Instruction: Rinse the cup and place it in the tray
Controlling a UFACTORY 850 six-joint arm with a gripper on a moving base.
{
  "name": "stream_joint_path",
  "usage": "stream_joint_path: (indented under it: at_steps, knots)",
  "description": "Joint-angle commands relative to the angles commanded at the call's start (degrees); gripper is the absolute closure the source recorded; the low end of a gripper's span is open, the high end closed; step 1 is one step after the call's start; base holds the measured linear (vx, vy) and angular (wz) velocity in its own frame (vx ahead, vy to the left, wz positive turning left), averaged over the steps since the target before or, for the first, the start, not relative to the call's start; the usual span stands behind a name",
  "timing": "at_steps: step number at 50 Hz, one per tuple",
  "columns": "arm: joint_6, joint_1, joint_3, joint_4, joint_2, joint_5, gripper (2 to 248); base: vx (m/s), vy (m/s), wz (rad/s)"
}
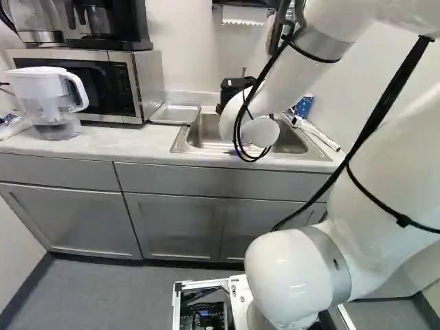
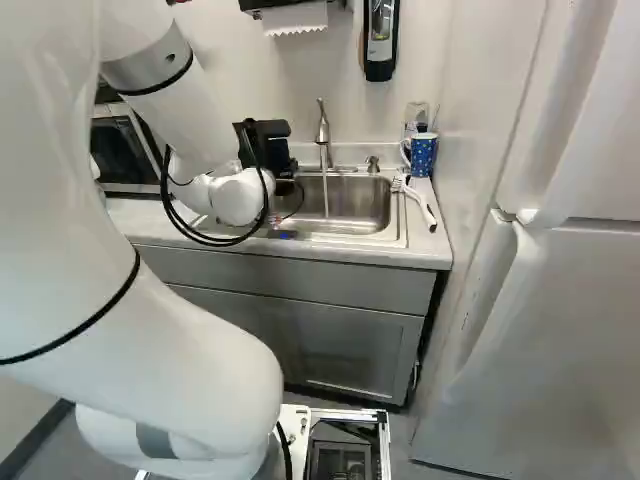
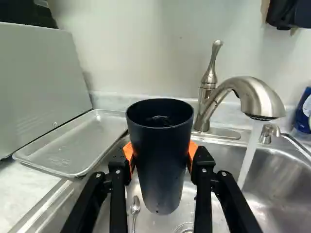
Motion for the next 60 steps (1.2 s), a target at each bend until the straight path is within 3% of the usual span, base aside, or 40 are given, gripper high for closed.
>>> stream_joint_path:
  at_steps: [28, 49, 60]
  knots:
    - [0.0, 3.93, -1.77, 0.0, 2.02, -5.49, 126, 0.0, 0.0, 0.0]
    - [0.0, 6.74, -2.89, 0.0, 0.82, -7.99, 126, 0.0, 0.0, 0.0]
    - [0.0, 6.93, -2.95, 0.0, 0.76, -7.99, 126, 0.0, 0.0, 0.0]
